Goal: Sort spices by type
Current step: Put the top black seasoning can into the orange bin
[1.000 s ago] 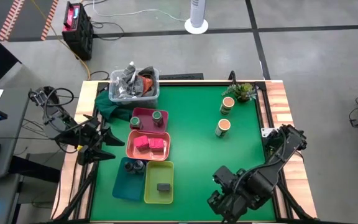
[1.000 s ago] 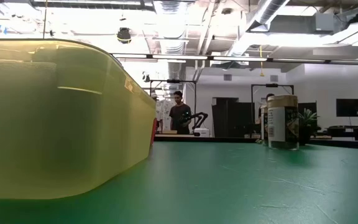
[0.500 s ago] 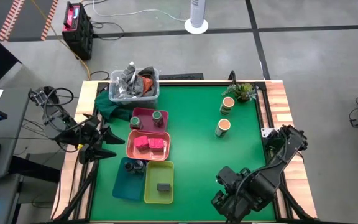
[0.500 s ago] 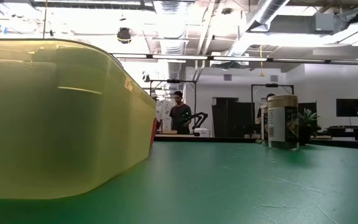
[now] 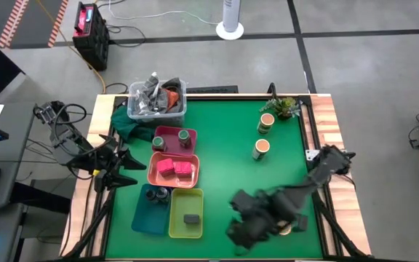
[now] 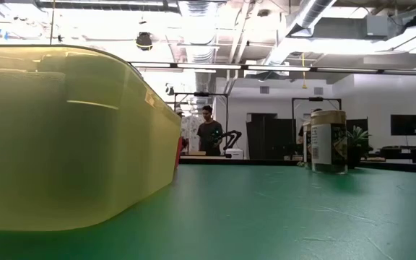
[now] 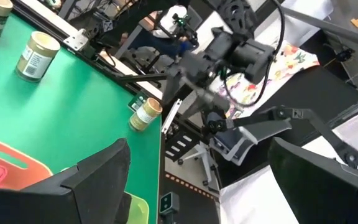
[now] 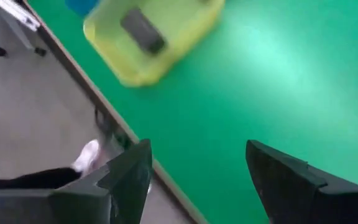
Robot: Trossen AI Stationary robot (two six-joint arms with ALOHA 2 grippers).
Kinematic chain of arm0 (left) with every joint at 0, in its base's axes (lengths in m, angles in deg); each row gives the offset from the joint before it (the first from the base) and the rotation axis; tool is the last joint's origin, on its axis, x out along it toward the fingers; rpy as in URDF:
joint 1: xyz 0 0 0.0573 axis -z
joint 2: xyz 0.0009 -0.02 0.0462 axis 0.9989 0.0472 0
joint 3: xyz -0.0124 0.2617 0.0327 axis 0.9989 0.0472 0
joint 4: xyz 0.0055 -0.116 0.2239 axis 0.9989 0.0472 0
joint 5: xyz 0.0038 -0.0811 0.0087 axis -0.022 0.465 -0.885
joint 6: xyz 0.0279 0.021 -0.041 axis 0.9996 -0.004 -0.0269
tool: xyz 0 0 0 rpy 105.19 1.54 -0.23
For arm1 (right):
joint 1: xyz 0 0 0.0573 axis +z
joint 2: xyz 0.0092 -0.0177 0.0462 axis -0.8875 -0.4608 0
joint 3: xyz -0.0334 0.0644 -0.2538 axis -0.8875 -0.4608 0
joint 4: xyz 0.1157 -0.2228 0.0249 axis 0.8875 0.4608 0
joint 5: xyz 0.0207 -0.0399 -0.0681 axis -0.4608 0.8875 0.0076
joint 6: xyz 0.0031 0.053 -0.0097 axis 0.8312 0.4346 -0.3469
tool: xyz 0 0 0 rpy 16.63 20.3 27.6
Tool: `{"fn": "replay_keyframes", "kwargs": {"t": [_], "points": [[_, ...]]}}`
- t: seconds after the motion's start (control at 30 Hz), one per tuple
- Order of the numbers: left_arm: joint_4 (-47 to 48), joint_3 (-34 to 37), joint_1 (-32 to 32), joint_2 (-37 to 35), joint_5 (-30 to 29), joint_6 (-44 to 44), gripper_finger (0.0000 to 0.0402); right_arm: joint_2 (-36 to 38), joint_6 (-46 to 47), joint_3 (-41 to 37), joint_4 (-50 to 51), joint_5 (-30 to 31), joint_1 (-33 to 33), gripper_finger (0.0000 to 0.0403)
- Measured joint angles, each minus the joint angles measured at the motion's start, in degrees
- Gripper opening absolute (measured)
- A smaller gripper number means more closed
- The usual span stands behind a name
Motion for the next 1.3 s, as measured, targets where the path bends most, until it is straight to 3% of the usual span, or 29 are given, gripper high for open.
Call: {"fn": "replay_keyframes", "kwargs": {"t": [0.23,0.57,0.87,1.3], "points": [[3.78,0.0,0.02,-0.09,-1.43,-1.21,0.0367,-9.17,-23.81,1.98,-18.06,-1.11,-8.12,0.0286],[5.3,0.0,0.24,-0.32,0.33,-6.97,0.0367,-20.95,-51.92,14.27,-18.64,-1.34,-10.38,0.0286],[5.48,0.0,0.24,-0.57,0.31,-6.15,0.0367,-23.68,-54.83,15.25,-21.46,-6.73,-11.39,0.0285],[6.29,0.0,0.24,-0.58,0.29,-6.71,0.0367,-27.37,-57.69,14.63,-21.96,-5.32,-11.0,0.0285]]}}
